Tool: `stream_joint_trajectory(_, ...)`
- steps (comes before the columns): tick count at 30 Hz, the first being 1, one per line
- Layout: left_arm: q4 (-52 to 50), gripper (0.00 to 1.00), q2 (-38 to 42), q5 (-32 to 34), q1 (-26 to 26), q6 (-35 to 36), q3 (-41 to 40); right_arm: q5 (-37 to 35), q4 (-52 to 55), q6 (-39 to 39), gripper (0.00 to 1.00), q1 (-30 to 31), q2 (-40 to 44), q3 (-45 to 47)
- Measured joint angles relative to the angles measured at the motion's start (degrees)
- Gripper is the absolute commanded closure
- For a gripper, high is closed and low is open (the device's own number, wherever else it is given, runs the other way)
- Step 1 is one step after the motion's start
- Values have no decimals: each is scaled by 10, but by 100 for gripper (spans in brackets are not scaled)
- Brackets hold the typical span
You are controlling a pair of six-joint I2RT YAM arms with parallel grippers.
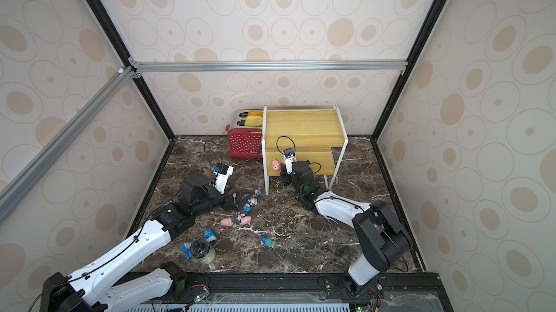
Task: Organize plastic toys on shelves
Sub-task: Place the plastic toy on the shelf.
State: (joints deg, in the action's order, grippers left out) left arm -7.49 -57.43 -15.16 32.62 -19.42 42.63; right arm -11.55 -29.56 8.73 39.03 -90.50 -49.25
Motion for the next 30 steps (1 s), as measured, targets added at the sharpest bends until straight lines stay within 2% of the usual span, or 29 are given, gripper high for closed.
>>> stream_joint_trajectory(4,1,1,0,0,0,0,0,-4,0,3,46,0,-1,0)
stream_joint_trajectory(10,1,1,0,5,0,0,0,-3,2,2,37,0,14,12)
stream_joint_trajectory(17,-5,1,0,29,0,0,-2,-15,14,2,34,0,86,64)
stream_joint_trajectory(21,-27,1,-1,58,0,-4,-2,-23,48,-5,34,-1,155,102)
stream_joint_trajectory(24,-63,1,-9,90,0,-15,-2,0,90,-16,34,-2,216,122)
stream_joint_trajectory(26,-89,3,-19,106,0,-26,-2,24,119,-23,34,0,249,131)
stream_joint_trajectory(30,-143,16,-48,116,0,-55,-2,75,169,-33,34,19,292,159)
